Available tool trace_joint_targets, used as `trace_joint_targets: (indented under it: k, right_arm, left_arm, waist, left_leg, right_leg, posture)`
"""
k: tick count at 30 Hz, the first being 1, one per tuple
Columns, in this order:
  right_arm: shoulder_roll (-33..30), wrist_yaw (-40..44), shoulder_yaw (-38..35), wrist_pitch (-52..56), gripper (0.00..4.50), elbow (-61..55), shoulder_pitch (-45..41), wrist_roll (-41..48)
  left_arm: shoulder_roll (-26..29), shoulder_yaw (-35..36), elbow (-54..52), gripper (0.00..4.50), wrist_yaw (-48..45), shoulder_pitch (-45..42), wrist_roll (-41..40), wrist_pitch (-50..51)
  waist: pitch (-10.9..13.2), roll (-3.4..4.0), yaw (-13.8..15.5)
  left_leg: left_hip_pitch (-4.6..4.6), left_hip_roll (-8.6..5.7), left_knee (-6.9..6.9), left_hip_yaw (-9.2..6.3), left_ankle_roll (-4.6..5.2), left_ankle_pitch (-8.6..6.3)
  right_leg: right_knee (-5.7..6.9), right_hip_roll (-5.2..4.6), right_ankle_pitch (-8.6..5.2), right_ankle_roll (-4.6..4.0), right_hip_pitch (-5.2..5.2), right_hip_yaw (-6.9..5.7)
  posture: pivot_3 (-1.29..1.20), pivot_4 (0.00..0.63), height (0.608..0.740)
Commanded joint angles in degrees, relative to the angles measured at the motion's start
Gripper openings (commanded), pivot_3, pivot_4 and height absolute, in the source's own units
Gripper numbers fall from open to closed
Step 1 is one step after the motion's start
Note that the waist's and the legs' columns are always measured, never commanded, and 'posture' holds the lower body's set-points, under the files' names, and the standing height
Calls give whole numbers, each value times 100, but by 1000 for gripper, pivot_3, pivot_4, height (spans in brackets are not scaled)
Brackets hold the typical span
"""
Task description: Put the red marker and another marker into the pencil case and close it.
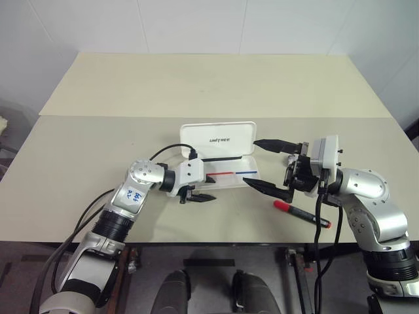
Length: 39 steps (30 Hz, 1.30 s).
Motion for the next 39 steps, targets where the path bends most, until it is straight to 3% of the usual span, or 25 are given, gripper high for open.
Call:
trace_joint_targets:
  k: [1,10,22,34,37,39]
  right_arm:
    - [15,-67,-98,1,4500,-182,-66,80]
    - [-296,15,-358,398,4500,-180,359,273]
    - [-1271,653,-1046,64,4500,843,2027,-276]
    - [-1220,1157,-839,-651,4500,1920,2043,-756]
    - [-1148,1219,-741,-832,3870,2229,1908,-865]
    - [-1062,1265,-633,-996,3181,2468,1766,-945]
  left_arm:
    - [-71,16,-119,3819,-26,127,-272,-146]
    - [17,259,-679,3819,-256,679,-969,-784]
    - [12,1133,-1886,3819,37,1442,-2274,-1036]
    - [1091,1990,-2241,3819,-336,1797,-3137,-383]
    - [1314,2107,-2180,3853,-509,1875,-3198,-348]
    - [1510,2218,-2034,3853,-646,1907,-3184,-398]
  waist:
    - [0,0,-15]
    - [0,0,-28]
    - [-1,2,-26]
    - [-1,2,-50]
    - [-1,2,-32]
    - [-1,1,-42]
  left_leg:
    - [0,0,0,0,0,0]
    - [0,2,-8,4,1,-1]
    - [4,4,-5,12,12,-8]
    - [14,12,-3,25,11,-7]
    - [12,12,-6,25,11,-7]
    - [12,12,-6,27,10,-8]
  right_leg:
    - [1,0,0,0,0,0]
    - [-4,0,0,0,-4,5]
    - [-9,-2,3,-2,0,9]
    - [-12,2,15,-13,0,13]
    - [-17,3,15,-13,0,13]
    - [-21,3,15,-13,0,13]
  posture:
    - [0,150,740]
    - [0,150,740]
    - [0,150,740]
    - [0,150,740]
    - [0,150,740]
    - [0,150,740]
